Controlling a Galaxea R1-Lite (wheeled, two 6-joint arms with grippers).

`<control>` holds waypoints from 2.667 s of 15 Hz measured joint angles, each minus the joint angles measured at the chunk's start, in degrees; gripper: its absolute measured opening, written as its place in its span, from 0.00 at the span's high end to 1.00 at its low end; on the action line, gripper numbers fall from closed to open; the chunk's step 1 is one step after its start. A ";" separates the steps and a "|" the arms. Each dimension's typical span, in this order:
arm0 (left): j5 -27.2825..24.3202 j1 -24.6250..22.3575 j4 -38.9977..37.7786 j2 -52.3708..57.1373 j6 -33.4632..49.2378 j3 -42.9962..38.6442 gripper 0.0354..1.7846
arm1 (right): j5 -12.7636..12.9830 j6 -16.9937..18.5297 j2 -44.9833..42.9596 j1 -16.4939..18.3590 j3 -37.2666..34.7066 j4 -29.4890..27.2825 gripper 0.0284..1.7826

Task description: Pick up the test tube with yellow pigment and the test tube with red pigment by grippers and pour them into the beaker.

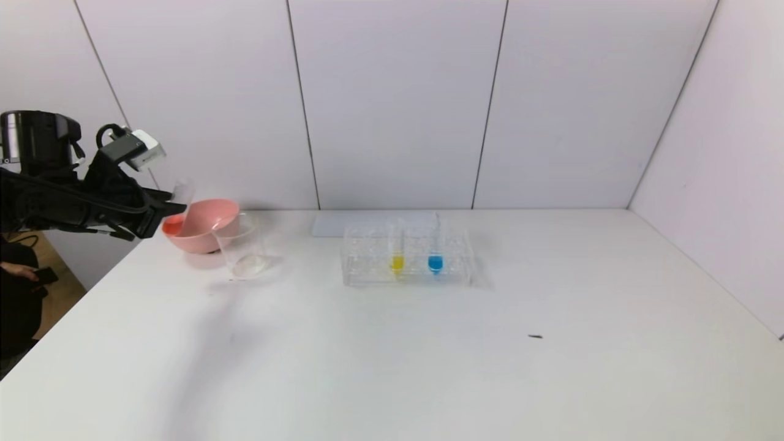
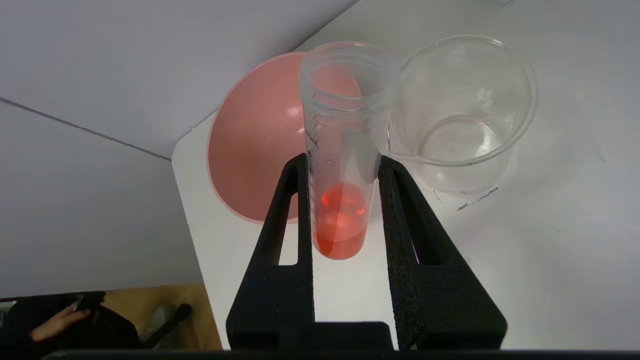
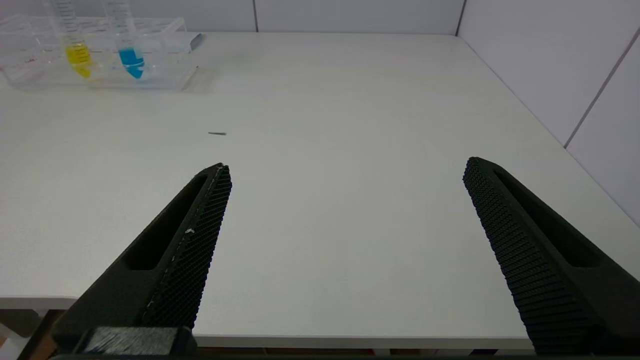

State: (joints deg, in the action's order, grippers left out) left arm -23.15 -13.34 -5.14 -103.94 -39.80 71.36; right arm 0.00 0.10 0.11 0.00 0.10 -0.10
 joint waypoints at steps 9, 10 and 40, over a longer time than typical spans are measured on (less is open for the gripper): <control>-0.17 -0.20 12.93 -0.55 -10.74 6.17 0.77 | 0.00 0.00 -0.01 0.00 0.00 0.00 0.05; -0.17 -0.22 13.28 -0.89 -11.50 6.69 0.77 | 0.00 0.00 -0.01 0.00 0.00 0.00 0.05; 0.48 -1.79 30.83 -7.86 -28.72 23.53 0.77 | 0.00 0.00 0.00 0.00 0.00 0.00 0.05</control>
State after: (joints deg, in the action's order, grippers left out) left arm -22.67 -15.13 25.69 -111.80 -68.52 94.89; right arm 0.00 0.10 0.11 0.00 0.10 -0.10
